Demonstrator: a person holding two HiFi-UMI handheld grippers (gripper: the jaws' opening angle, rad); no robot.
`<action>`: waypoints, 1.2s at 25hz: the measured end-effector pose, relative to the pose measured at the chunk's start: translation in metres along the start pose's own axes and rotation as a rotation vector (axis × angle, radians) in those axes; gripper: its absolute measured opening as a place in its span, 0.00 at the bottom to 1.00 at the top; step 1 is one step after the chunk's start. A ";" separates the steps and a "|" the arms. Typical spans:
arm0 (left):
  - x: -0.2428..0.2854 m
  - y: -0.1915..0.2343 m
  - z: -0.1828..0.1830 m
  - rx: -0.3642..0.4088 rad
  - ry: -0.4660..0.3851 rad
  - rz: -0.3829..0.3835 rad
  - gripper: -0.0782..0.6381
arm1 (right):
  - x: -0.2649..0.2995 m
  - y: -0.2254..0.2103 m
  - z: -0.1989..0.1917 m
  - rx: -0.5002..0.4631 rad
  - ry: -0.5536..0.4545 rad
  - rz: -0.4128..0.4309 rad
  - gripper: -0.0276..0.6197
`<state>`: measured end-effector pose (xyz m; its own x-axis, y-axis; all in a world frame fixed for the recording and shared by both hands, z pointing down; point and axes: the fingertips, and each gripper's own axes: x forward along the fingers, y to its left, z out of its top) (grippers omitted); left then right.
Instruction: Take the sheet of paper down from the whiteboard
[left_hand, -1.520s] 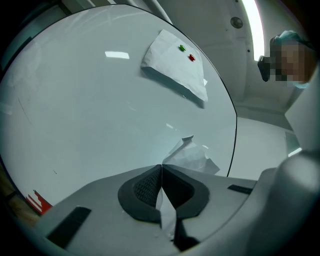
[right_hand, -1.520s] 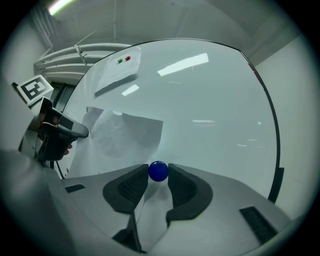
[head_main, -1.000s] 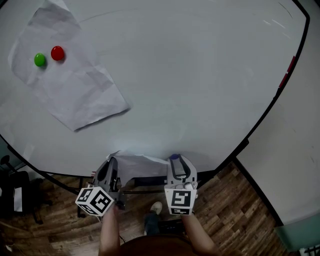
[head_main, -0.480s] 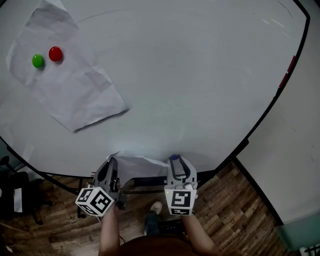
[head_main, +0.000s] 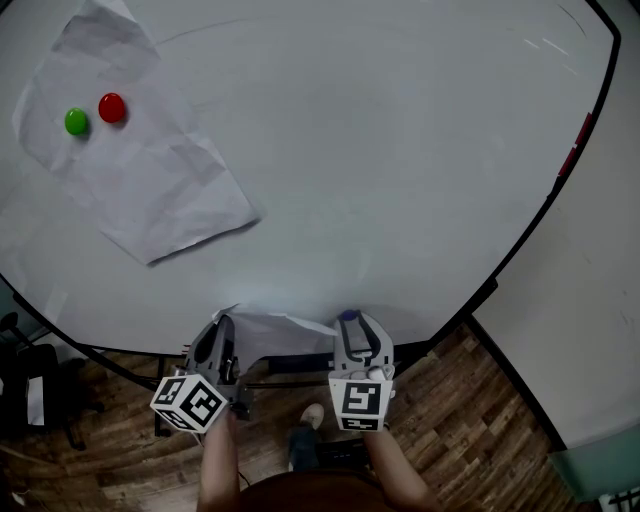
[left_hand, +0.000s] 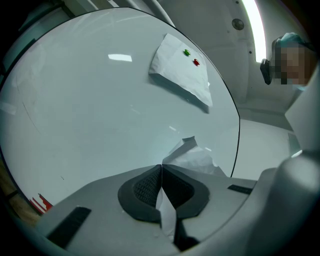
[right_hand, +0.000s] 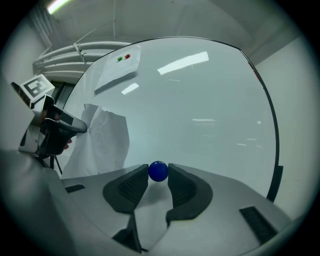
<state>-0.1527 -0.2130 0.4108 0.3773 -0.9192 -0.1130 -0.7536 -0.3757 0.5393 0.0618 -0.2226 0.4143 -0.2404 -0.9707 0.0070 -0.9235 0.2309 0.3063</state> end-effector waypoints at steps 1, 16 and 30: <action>0.000 0.000 0.000 0.000 0.000 -0.001 0.14 | 0.000 0.000 0.000 0.000 0.000 -0.001 0.25; 0.001 0.003 0.002 -0.007 -0.001 -0.013 0.14 | -0.001 0.005 0.000 -0.003 0.011 -0.006 0.25; 0.003 0.007 0.003 -0.017 -0.015 -0.015 0.14 | 0.000 0.004 0.001 -0.008 0.018 -0.005 0.25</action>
<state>-0.1588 -0.2192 0.4118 0.3801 -0.9153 -0.1334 -0.7390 -0.3872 0.5513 0.0575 -0.2220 0.4150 -0.2302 -0.9729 0.0220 -0.9224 0.2253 0.3136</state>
